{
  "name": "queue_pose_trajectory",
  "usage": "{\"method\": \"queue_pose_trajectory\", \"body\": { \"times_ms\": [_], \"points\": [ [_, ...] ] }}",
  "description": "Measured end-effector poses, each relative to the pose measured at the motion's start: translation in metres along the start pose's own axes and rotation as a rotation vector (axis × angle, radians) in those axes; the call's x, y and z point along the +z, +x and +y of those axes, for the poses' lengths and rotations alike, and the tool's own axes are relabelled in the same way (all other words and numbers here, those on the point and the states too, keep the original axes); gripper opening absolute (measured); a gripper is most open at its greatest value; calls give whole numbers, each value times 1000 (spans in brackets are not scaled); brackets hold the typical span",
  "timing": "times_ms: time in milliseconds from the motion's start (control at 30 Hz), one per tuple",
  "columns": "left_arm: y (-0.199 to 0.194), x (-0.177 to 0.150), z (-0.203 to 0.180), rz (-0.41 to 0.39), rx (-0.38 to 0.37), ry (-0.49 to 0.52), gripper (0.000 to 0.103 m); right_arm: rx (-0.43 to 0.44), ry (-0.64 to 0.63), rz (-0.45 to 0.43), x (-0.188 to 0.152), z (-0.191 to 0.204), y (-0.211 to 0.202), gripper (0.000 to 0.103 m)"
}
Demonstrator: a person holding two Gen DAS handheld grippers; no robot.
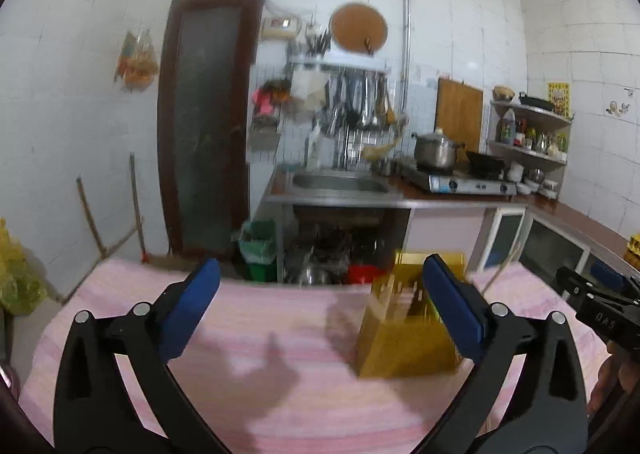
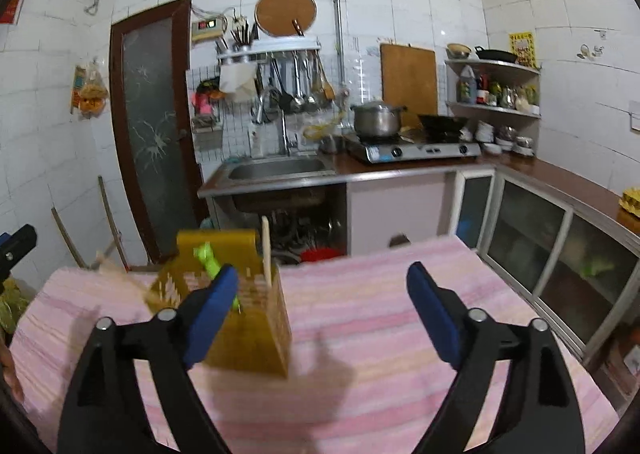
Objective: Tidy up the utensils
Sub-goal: 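Lower both tools back toward the loose wooden chopsticks on the table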
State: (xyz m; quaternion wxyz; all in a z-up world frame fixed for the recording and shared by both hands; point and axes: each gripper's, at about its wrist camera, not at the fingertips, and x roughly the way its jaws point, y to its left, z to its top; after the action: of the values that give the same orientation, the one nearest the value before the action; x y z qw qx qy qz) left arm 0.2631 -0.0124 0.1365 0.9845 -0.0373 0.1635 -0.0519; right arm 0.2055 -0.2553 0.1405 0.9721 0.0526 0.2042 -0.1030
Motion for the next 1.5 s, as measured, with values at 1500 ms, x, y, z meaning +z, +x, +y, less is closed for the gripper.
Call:
{"method": "queue_pose_trajectory", "body": {
  "times_ms": [1500],
  "points": [
    [26, -192, 8, 568, 13, 79, 98, -89, -42, 410, -174, 6, 7, 86]
  ]
}}
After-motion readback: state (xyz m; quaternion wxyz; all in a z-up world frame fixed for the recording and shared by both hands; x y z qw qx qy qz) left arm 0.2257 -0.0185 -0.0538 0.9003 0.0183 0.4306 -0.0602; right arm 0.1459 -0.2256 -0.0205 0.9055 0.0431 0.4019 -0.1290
